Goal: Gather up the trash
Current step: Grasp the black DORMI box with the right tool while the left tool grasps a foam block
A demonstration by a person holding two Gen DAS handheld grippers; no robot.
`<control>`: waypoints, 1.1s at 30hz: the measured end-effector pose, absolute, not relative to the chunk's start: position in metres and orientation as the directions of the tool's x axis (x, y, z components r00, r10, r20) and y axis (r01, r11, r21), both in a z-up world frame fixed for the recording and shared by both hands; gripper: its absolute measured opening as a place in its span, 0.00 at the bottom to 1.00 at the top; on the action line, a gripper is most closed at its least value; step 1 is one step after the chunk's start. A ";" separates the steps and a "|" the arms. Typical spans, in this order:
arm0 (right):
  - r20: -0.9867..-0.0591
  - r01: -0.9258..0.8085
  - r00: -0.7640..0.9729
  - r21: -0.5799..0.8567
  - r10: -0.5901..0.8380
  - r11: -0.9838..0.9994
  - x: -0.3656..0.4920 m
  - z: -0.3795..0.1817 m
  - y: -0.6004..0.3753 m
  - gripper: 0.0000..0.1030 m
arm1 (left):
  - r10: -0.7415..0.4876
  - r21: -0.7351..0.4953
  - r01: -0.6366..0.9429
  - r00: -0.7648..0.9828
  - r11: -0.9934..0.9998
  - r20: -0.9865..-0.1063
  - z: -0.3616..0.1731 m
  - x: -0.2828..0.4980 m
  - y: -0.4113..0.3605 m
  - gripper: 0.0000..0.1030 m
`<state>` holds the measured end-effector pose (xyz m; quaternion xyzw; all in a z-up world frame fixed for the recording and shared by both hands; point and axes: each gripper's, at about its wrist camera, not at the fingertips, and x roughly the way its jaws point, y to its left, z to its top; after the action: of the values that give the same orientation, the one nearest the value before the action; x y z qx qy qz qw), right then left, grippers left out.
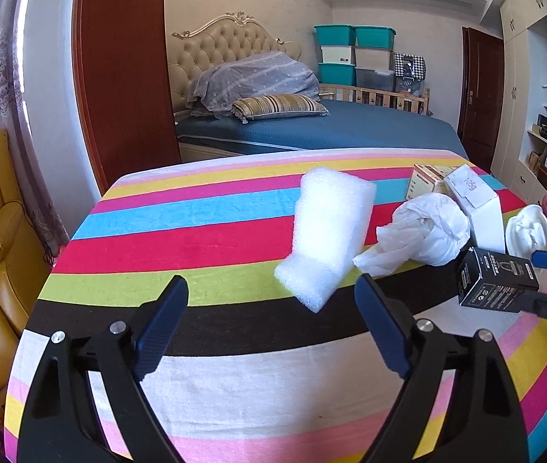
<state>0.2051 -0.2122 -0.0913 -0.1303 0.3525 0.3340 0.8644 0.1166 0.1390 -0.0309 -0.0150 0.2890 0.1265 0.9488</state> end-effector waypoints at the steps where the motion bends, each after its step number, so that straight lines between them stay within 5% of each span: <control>1: -0.701 -0.677 0.521 0.008 0.487 0.736 0.209 -0.092 -0.206 0.71 | 0.230 0.039 -0.251 0.801 0.967 -0.553 -0.031 0.117 0.140 0.82; 5: -0.708 -0.690 0.505 0.012 0.493 0.724 0.217 -0.096 -0.193 0.70 | 0.224 0.029 -0.250 0.803 0.968 -0.552 -0.031 0.115 0.141 0.82; 9: -0.723 -0.715 0.496 -0.027 0.480 0.698 0.205 -0.101 -0.187 0.45 | 0.221 0.028 -0.246 0.805 0.969 -0.551 -0.031 0.115 0.141 0.82; 12: -0.724 -0.725 0.485 -0.020 0.490 0.689 0.191 -0.102 -0.192 0.39 | 0.220 0.023 -0.249 0.806 0.968 -0.549 -0.031 0.115 0.142 0.82; 16: -0.734 -0.730 0.465 -0.002 0.494 0.683 0.183 -0.105 -0.198 0.38 | 0.215 0.013 -0.250 0.805 0.968 -0.553 -0.032 0.117 0.144 0.82; 21: -0.721 -0.702 0.479 0.027 0.501 0.711 0.194 -0.102 -0.193 0.57 | 0.212 0.007 -0.251 0.804 0.968 -0.556 -0.033 0.117 0.145 0.82; 25: -0.712 -0.702 0.494 0.012 0.500 0.712 0.196 -0.099 -0.182 0.57 | 0.200 -0.007 -0.247 0.800 0.969 -0.565 -0.034 0.118 0.148 0.82; 27: -0.716 -0.699 0.508 -0.017 0.480 0.715 0.195 -0.101 -0.178 0.38 | 0.194 -0.016 -0.248 0.797 0.969 -0.572 -0.035 0.119 0.149 0.82; 33: -0.696 -0.683 0.565 -0.092 0.444 0.725 0.187 -0.100 -0.175 0.36 | 0.176 -0.043 -0.244 0.800 0.969 -0.574 -0.034 0.120 0.153 0.82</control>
<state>0.1872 -0.1745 -0.0998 -0.1786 0.3344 0.3252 0.8663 0.1199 0.1535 -0.0343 -0.0575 0.2962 0.1109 0.9469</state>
